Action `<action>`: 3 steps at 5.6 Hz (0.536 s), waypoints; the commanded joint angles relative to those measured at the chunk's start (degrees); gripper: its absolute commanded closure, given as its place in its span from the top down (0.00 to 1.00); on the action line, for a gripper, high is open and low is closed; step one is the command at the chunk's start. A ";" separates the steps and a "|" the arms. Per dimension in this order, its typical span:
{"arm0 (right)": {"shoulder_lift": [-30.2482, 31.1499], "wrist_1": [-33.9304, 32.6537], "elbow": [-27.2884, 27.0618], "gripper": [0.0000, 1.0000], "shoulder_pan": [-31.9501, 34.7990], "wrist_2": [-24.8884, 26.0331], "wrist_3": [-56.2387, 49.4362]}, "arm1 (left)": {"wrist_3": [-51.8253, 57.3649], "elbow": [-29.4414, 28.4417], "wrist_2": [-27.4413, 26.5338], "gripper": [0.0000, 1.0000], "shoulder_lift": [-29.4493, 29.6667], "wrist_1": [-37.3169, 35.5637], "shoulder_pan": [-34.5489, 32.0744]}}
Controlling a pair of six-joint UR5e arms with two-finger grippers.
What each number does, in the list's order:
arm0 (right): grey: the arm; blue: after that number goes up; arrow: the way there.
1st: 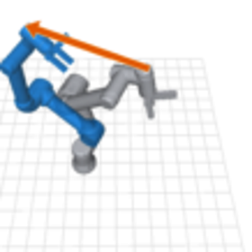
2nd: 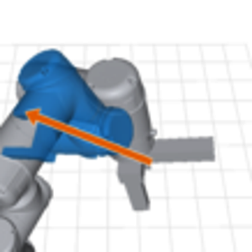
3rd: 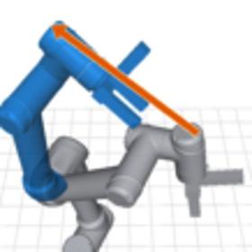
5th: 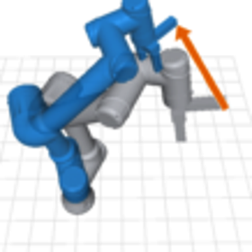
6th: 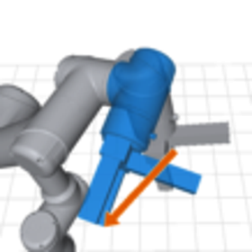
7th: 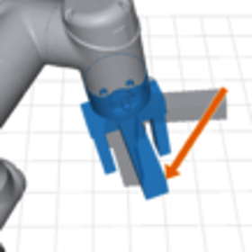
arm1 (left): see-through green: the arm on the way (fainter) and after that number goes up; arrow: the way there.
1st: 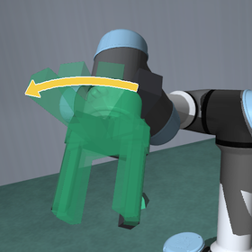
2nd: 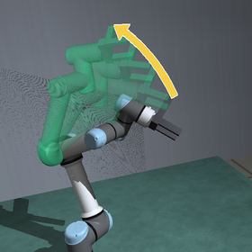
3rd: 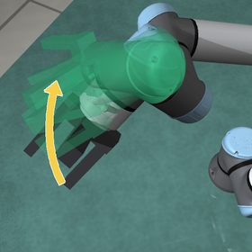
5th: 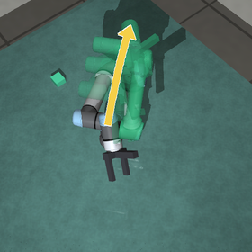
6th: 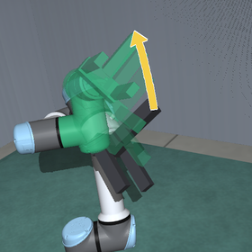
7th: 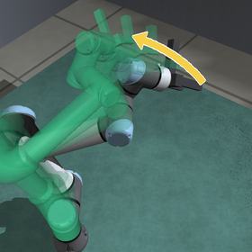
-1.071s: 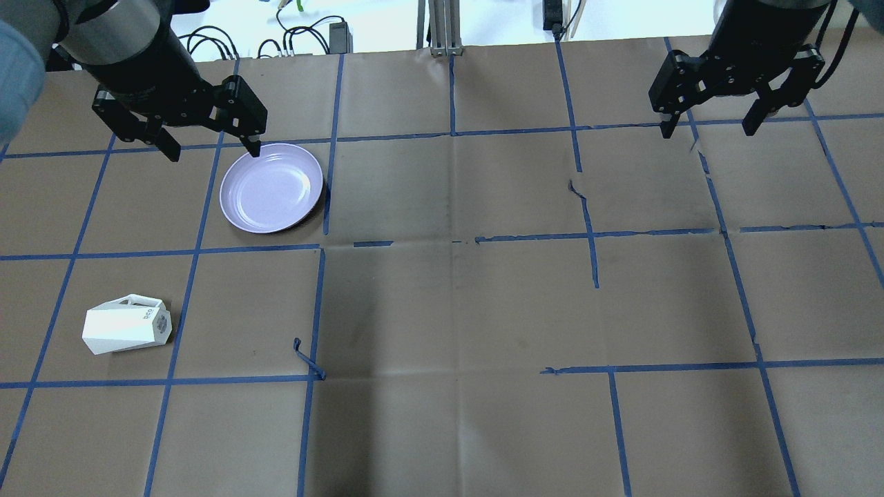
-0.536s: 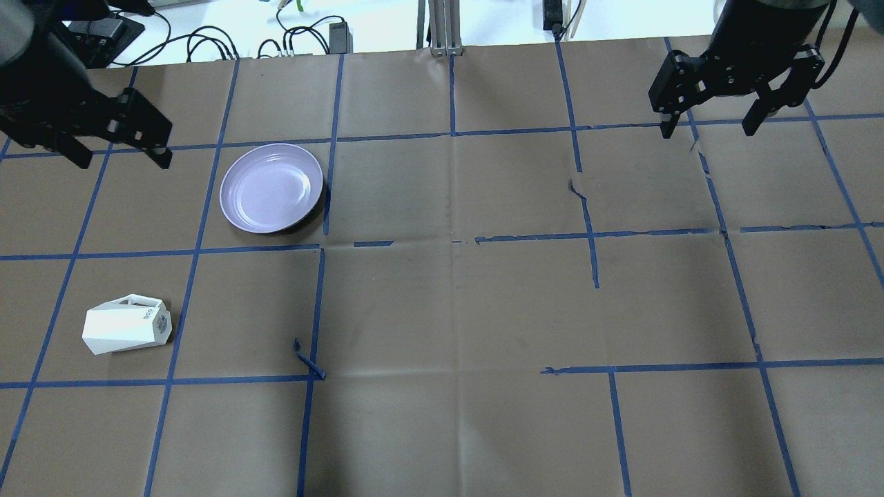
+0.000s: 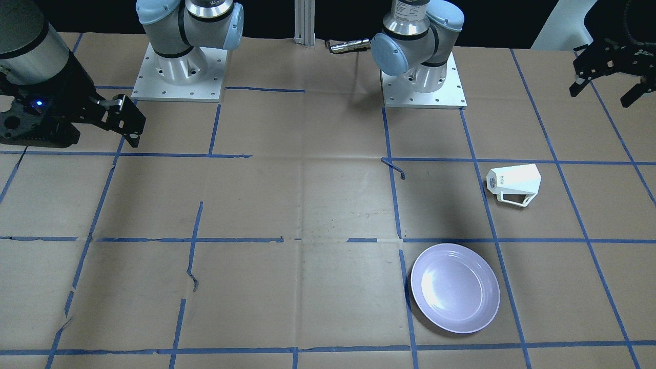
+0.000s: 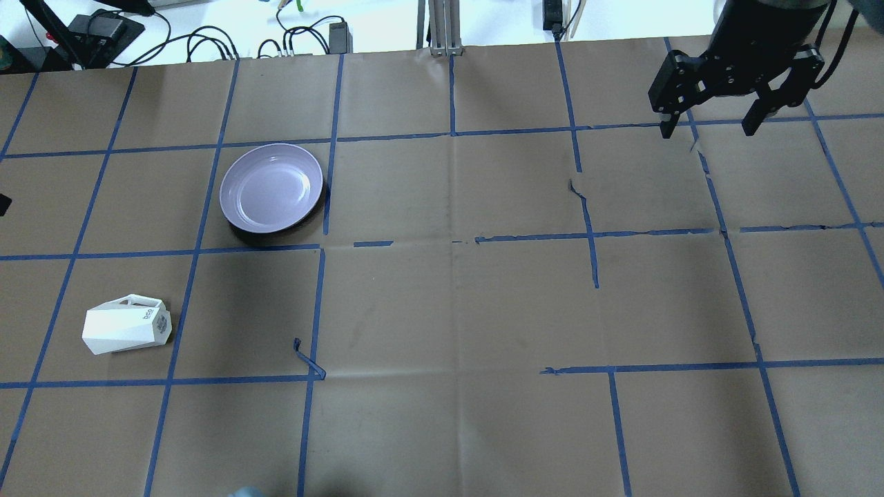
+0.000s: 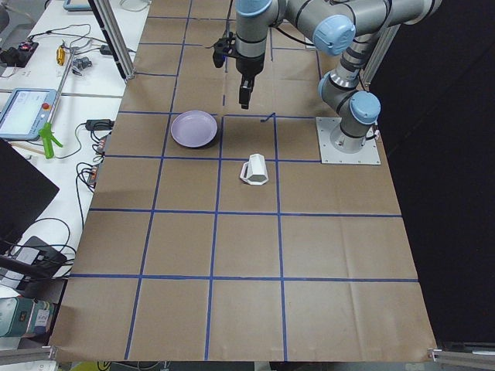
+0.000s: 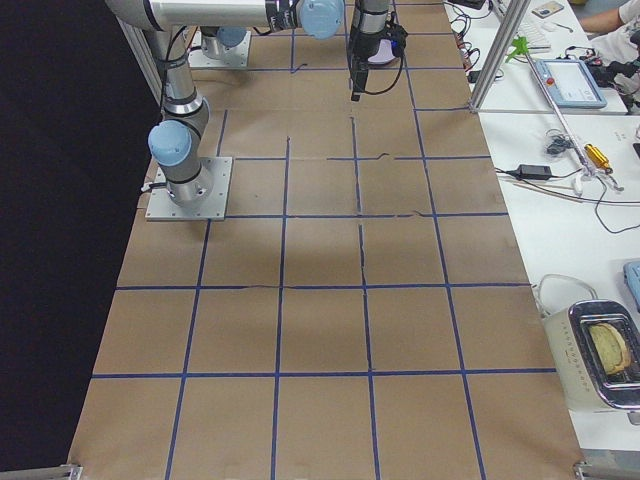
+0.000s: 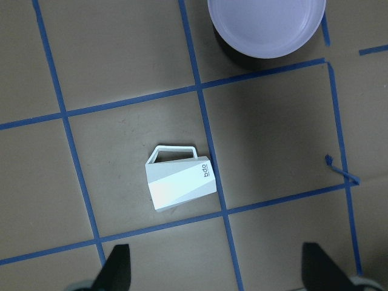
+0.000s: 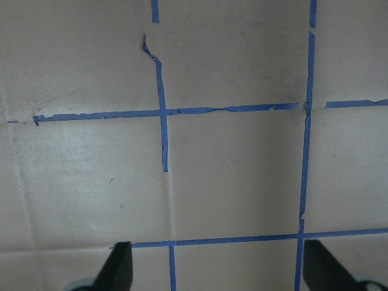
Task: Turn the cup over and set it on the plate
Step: 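Move the left gripper away from the plate toward the white mug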
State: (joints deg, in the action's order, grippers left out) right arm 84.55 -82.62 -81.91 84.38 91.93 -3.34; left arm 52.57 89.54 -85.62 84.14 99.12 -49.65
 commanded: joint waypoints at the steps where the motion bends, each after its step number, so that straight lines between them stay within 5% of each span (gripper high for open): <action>1: 0.00 0.00 0.00 1.00 0.00 0.00 0.00 | 11.74 0.89 4.32 0.98 3.98 2.30 11.64; 3: 0.00 0.00 0.00 1.00 0.00 0.00 0.00 | 11.77 1.60 4.50 0.99 13.28 3.00 15.80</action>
State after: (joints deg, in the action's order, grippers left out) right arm 84.55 -82.62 -81.91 84.38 91.93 -3.34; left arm 64.12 90.68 -81.32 93.11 101.86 -35.74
